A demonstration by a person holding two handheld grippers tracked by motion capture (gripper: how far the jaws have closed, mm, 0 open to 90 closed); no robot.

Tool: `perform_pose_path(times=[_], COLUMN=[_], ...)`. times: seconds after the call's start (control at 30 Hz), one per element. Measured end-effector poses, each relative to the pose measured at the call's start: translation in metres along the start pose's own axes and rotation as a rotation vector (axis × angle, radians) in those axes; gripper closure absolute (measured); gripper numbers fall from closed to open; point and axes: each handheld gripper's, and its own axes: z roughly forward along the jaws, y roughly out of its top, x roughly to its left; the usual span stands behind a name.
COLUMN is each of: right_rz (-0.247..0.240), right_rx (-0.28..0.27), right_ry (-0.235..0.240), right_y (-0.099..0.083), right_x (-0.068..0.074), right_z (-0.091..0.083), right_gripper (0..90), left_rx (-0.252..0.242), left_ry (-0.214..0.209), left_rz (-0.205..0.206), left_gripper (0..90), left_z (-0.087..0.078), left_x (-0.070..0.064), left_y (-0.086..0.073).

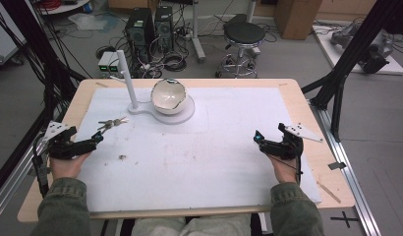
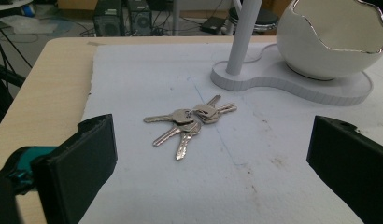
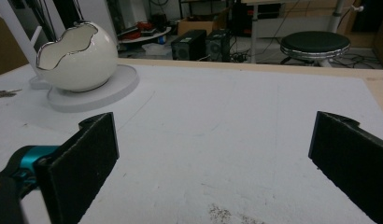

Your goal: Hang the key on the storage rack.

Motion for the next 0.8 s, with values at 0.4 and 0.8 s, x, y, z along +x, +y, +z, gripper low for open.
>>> perform_pose_path(times=[0.4,0.8], right_rz=[-0.005,-0.014], right_rx=[0.005,0.007], right_ry=[0.007,0.010], right_y=[-0.0005,-0.0006], right_x=[0.0010,0.0031], right_z=[0.0005,0.0010], right_gripper=[0.6,0.6], left_rx=[0.006,0.020], left_ry=[-0.003,-0.015], left_rz=[-0.003,-0.008], left_gripper=[2.1,2.2], left_z=[0.0005,0.0027], left_x=[0.0002,0.0004], left_y=[-0.0001,0.0005])
